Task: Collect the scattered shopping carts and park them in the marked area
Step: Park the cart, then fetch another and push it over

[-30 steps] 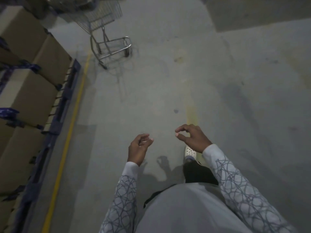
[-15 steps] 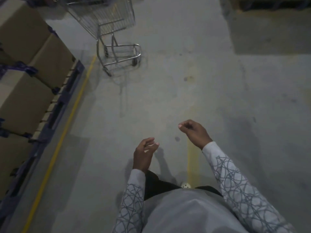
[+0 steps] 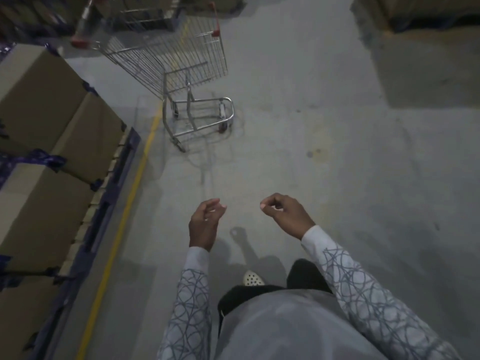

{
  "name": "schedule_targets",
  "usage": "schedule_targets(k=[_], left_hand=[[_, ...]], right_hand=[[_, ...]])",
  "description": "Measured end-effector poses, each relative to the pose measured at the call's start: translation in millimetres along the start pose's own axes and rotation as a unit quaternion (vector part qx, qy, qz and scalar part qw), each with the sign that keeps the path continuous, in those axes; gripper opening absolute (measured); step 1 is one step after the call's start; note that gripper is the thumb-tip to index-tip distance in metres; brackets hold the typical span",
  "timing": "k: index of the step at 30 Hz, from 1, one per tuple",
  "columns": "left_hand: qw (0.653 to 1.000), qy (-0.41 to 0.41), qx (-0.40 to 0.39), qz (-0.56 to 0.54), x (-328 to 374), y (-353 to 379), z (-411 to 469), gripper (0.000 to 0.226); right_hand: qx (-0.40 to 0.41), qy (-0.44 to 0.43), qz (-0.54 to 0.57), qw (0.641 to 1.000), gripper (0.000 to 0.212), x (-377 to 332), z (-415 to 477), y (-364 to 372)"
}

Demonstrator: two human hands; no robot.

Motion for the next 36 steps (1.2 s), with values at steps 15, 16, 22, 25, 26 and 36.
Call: schedule_targets(k=[15,16,22,25,26,36], left_hand=[[0.997,-0.053,0.048,0.012,59,22,269,0.017],[0.997,-0.048,0.064,0.01,71,18,288,0.018],[0.984,-0.025,0.173,-0.043,123,-25,368,0.021],[0.973,-0.032,0.215,-0.073,133,-46,396,0.02],[0.97,-0.038,0.224,-0.085,133,-53,407,0.021],[0.969,-0.06,0.208,-0.117,180,-143,600,0.021]], right_hand=[[-0.104,-0.044,0.021,0.993,0.009,-142,341,-11],[-0.101,-0.052,0.024,0.993,0.012,-160,369,-16],[-0.119,-0.103,0.052,0.986,0.007,-260,493,-7],[-0.166,-0.122,0.023,0.978,0.008,-283,524,28],[-0.187,-0.123,0.012,0.975,0.008,-286,531,41],[-0.22,-0.119,-0.017,0.968,0.012,-400,685,129]])
Point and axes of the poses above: each hand's wrist, its own z-axis towards the middle knuckle, its own y-axis out of the palm, x = y × z, the point moved 7 cm from there along z, towards the middle knuckle, and after that the axes turned 13 degrees about -z, right-handed, at the moved point
